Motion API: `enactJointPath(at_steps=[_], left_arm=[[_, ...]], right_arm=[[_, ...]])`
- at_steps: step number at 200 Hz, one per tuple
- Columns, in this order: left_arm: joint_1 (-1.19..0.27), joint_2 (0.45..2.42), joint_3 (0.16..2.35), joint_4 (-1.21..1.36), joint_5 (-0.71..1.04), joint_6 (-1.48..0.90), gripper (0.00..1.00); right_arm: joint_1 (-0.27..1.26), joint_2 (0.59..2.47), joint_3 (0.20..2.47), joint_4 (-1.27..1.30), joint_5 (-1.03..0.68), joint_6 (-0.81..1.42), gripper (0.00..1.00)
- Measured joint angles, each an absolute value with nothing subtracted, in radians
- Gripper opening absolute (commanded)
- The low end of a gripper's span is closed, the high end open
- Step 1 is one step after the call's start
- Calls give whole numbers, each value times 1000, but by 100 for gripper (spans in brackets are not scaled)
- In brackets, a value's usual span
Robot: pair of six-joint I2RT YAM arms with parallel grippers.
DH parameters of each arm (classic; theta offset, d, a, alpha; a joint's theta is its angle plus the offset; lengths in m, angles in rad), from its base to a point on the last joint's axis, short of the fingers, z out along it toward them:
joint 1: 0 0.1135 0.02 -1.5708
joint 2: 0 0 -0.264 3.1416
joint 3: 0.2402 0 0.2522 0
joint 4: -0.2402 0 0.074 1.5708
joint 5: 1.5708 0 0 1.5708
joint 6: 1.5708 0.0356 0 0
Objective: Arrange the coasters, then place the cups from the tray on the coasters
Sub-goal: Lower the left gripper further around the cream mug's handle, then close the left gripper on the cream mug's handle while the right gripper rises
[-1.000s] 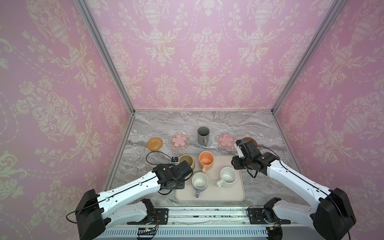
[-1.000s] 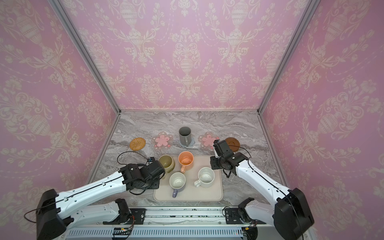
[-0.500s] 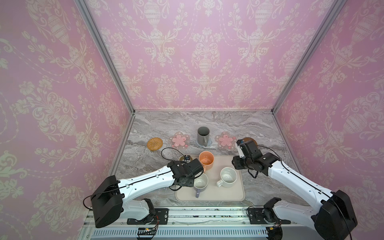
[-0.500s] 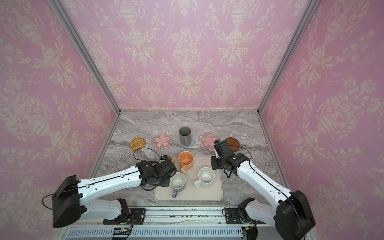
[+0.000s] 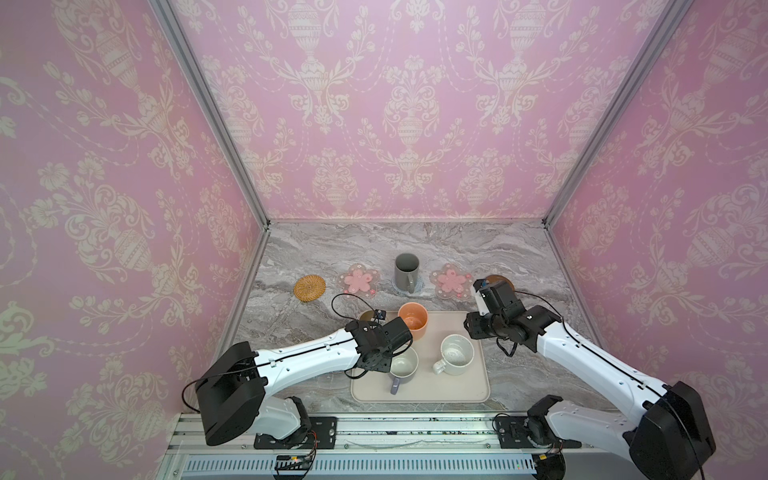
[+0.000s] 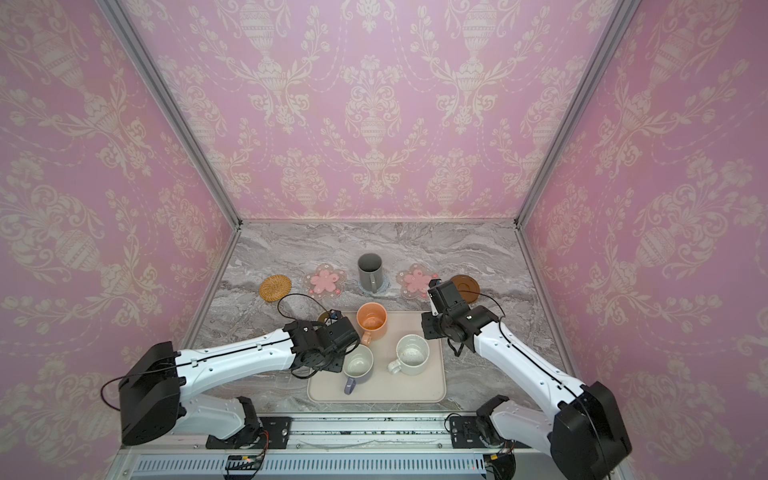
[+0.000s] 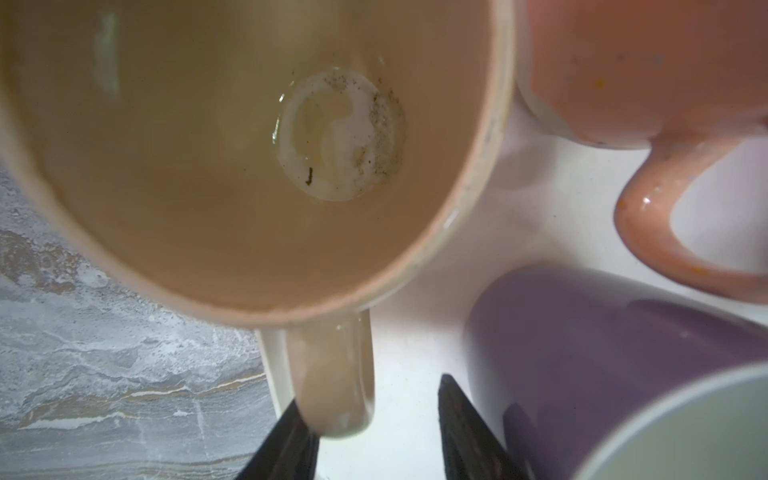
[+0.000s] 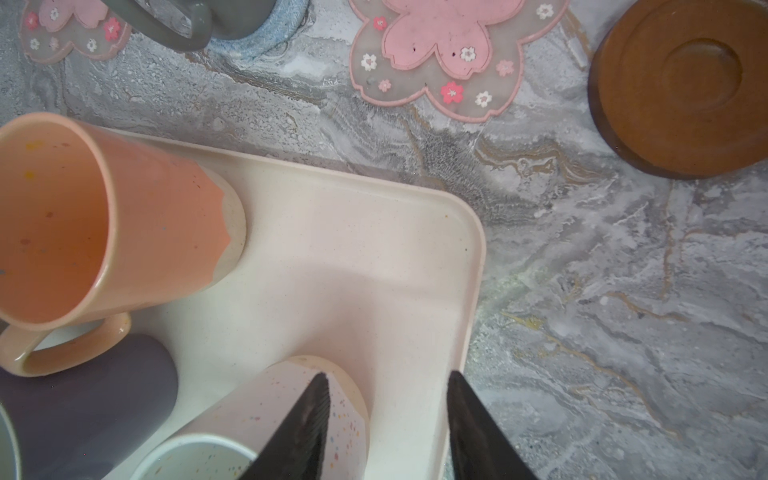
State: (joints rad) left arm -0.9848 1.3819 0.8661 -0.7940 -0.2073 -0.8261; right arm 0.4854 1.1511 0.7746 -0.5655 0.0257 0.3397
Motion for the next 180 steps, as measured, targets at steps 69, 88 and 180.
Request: enactJointPath(at_steps=[69, 88, 180], left_arm=[[-909, 1229, 790, -803, -228, -823, 51], [-903, 1205, 783, -807, -228, -818, 50], [-899, 1196, 780, -805, -223, -745, 52]], right_arm=[[485, 1151, 775, -566, 22, 340, 48], [485, 1156, 775, -566, 16, 341, 48], [485, 1158, 786, -566, -1, 340, 48]])
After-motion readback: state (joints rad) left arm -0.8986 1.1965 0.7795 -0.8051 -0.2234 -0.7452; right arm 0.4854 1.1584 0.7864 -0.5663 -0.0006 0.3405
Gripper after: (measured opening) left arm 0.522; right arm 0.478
